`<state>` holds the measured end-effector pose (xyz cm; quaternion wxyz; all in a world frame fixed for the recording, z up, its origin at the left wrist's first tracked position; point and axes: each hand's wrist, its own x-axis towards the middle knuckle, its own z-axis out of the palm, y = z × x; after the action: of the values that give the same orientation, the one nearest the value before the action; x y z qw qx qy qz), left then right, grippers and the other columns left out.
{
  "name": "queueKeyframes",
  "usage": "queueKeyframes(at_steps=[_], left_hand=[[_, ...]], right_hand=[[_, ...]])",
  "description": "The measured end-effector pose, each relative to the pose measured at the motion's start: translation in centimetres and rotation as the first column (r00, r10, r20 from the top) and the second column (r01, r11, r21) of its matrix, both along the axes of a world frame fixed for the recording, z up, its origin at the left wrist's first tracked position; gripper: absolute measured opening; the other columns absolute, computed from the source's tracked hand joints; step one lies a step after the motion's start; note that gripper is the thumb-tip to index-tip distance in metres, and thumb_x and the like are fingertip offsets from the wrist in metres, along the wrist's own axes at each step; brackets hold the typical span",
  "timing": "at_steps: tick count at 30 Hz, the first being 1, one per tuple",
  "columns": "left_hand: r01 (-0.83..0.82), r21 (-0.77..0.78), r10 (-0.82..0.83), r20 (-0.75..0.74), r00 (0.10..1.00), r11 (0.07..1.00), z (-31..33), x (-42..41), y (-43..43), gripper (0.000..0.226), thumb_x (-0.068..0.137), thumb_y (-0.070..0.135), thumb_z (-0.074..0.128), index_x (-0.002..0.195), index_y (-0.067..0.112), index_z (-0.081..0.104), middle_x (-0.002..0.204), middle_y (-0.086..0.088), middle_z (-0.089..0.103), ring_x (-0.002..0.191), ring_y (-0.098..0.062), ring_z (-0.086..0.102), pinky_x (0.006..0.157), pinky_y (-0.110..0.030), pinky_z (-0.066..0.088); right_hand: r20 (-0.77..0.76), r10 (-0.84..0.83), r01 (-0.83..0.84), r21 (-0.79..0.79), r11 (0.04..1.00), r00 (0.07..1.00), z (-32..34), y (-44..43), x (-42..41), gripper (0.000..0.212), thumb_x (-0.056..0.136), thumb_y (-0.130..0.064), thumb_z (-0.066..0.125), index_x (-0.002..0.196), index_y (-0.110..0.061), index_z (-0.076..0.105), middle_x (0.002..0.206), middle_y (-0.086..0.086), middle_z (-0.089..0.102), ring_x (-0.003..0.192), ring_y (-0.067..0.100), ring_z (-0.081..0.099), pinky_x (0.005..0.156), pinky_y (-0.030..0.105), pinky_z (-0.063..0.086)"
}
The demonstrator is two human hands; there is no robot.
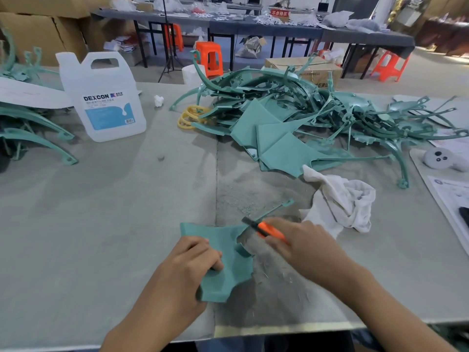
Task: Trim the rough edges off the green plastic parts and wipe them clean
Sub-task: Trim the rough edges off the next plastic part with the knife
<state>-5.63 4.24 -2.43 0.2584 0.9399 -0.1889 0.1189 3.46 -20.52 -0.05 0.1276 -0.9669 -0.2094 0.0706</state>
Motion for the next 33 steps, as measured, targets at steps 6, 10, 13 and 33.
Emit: queueKeyframes(at_steps=[6, 10, 13, 33], left_hand=[[0.005, 0.021, -0.005, -0.027, 1.0, 1.0, -0.5, -0.3, 0.5, 0.054, 0.047, 0.005, 0.096, 0.087, 0.023, 0.066, 0.1, 0.018, 0.068, 0.111, -0.007, 0.048, 0.079, -0.026, 0.054], [0.009, -0.011, -0.009, -0.004, 1.0, 1.0, -0.6, -0.4, 0.6, 0.053, 0.049, 0.006, 0.097, 0.088, 0.024, 0.066, 0.102, 0.019, 0.067, 0.111, -0.006, 0.049, 0.083, -0.024, 0.052], [-0.042, -0.117, 0.042, 0.002, 0.999, 0.992, -1.0, -0.4, 0.8, 0.056, 0.047, 0.0, 0.095, 0.086, 0.028, 0.065, 0.101, 0.024, 0.066, 0.107, -0.004, 0.052, 0.087, -0.016, 0.045], [-0.415, -0.559, 0.206, -0.398, 0.894, 0.718, 0.1, 1.1, 1.5, 0.025, 0.069, 0.01, 0.066, 0.078, 0.033, 0.072, 0.096, 0.005, 0.075, 0.093, -0.018, 0.069, 0.082, -0.05, 0.057]], right_hand=[[-0.072, -0.005, 0.0, -0.072, 0.997, 0.997, 0.2, -0.2, 1.5, 0.022, 0.103, -0.05, 0.045, 0.121, -0.042, 0.056, 0.087, -0.012, 0.064, 0.079, 0.016, 0.062, 0.076, 0.037, 0.054], [0.05, -0.173, 0.18, -0.203, 0.963, 0.984, 0.1, -3.2, 4.6, 0.024, 0.104, -0.049, 0.041, 0.111, -0.038, 0.061, 0.088, -0.004, 0.063, 0.084, 0.024, 0.061, 0.072, 0.035, 0.049], [0.161, -0.239, 0.28, -0.324, 0.904, 0.958, -0.2, -6.1, 5.3, 0.023, 0.103, -0.043, 0.043, 0.111, -0.033, 0.062, 0.081, -0.007, 0.052, 0.078, 0.021, 0.053, 0.071, 0.033, 0.045], [0.029, -0.015, 0.013, 0.081, 0.997, 0.999, -1.8, -0.9, 4.2, 0.03, 0.103, -0.05, 0.049, 0.132, -0.047, 0.056, 0.096, -0.006, 0.072, 0.087, 0.024, 0.067, 0.079, 0.039, 0.054]])
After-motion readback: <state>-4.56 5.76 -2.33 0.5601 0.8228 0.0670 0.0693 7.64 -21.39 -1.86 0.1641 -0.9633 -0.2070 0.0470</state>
